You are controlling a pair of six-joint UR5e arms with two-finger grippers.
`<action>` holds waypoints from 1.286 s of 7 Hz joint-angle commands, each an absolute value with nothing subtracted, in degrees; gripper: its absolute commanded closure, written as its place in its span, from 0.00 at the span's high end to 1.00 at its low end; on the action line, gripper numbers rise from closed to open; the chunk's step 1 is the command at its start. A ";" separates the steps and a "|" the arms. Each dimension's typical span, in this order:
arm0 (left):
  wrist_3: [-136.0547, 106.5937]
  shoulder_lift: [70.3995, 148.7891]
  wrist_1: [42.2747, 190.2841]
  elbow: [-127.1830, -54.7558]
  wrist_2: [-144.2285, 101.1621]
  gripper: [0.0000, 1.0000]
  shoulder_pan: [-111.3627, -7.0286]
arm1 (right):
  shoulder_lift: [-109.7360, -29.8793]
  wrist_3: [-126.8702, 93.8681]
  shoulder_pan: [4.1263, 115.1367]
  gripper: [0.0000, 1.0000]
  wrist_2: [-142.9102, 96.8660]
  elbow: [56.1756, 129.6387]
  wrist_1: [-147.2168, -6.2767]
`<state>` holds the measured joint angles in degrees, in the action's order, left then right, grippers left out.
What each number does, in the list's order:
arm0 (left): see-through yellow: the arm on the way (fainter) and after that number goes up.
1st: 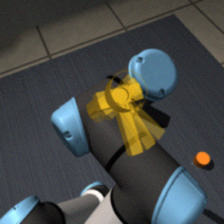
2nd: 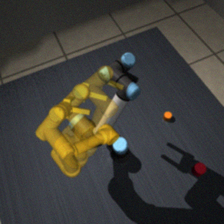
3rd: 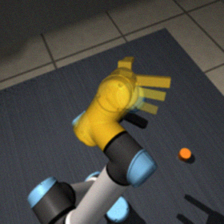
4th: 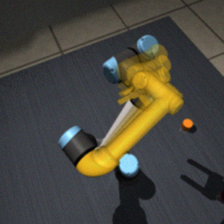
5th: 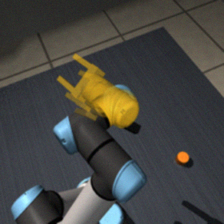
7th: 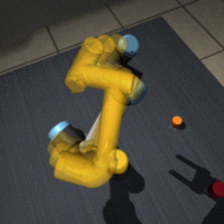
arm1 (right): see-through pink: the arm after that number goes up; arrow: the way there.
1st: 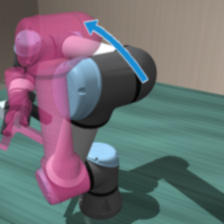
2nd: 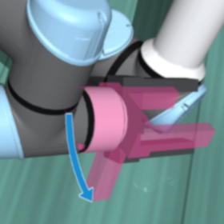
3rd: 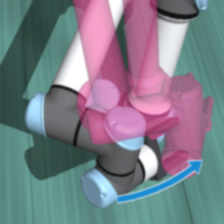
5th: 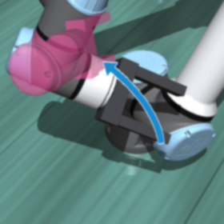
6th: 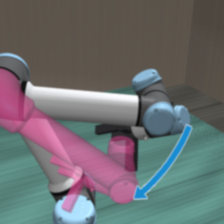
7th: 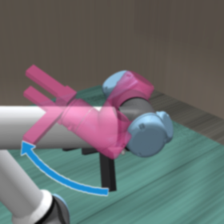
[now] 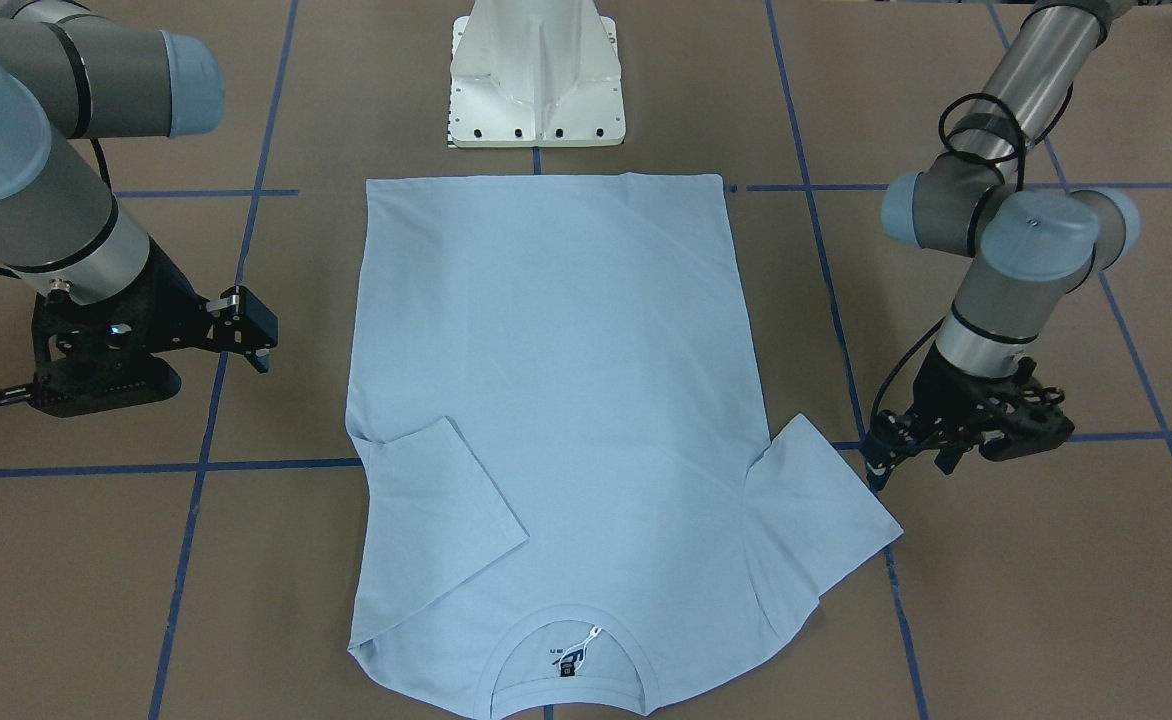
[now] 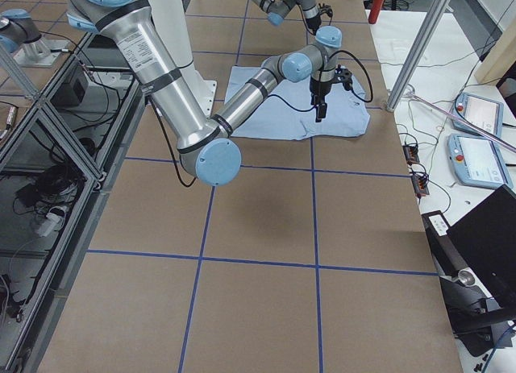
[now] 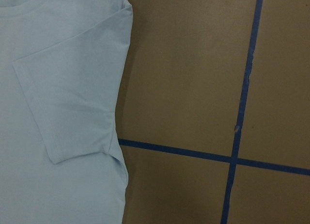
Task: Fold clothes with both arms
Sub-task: 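Release the sleeve and raise the right gripper while the left gripper approaches the other sleeve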
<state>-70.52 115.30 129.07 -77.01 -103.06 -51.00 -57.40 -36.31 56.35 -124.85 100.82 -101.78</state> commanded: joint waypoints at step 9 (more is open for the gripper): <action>-68.20 119.88 131.13 -66.62 -97.82 0.87 -49.39 | -57.22 -37.35 55.20 1.00 -124.37 100.72 -101.43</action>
